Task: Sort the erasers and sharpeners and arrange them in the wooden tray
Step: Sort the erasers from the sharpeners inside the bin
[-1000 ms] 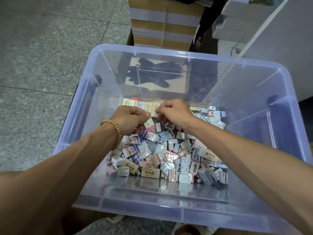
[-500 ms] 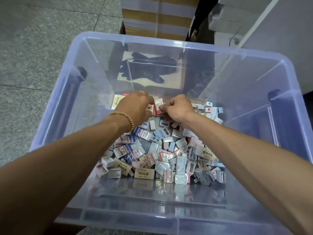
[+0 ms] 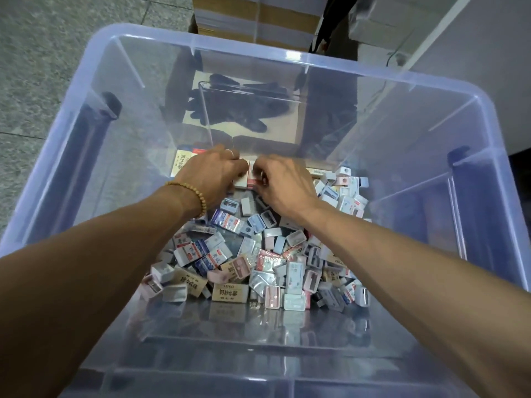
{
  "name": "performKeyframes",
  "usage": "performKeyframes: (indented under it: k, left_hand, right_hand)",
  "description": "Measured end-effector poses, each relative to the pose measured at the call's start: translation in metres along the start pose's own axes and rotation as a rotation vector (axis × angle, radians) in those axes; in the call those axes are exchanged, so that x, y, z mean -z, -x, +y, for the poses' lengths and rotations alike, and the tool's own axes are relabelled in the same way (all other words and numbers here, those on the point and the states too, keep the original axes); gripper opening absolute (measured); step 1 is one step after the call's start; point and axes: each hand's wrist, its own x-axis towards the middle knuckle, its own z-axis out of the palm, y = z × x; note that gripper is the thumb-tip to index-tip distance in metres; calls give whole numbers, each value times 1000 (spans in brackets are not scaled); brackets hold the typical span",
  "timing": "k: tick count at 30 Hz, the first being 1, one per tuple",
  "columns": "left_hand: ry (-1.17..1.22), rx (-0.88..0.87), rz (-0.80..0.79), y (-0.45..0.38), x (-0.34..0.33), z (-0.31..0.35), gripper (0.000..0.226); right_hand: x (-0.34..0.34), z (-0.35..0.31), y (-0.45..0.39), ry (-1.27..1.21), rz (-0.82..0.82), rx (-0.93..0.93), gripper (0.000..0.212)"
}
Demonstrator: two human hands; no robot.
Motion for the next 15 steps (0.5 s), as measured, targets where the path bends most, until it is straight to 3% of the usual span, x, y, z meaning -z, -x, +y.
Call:
performKeyframes:
  k: [5,7,9,11,15]
  left_hand:
    - [-9,72,6,-1,4,11,30]
    - [32,39,30,-2,9,21,29]
    - [143,3,9,-5,14,36,26]
    - [238,-27,-124,-6,15,53,28]
    - [228,-135,-369,3,1,73,39]
  right_hand:
    - [20,13,16,12,-47,-23,19]
    - [33,30,27,80,-163,-47,19]
    - [44,42,37,195,-355,-43,32]
    - [51,46,43,303,-502,-28,50]
    - [57,46,40,308,-607,-32,51]
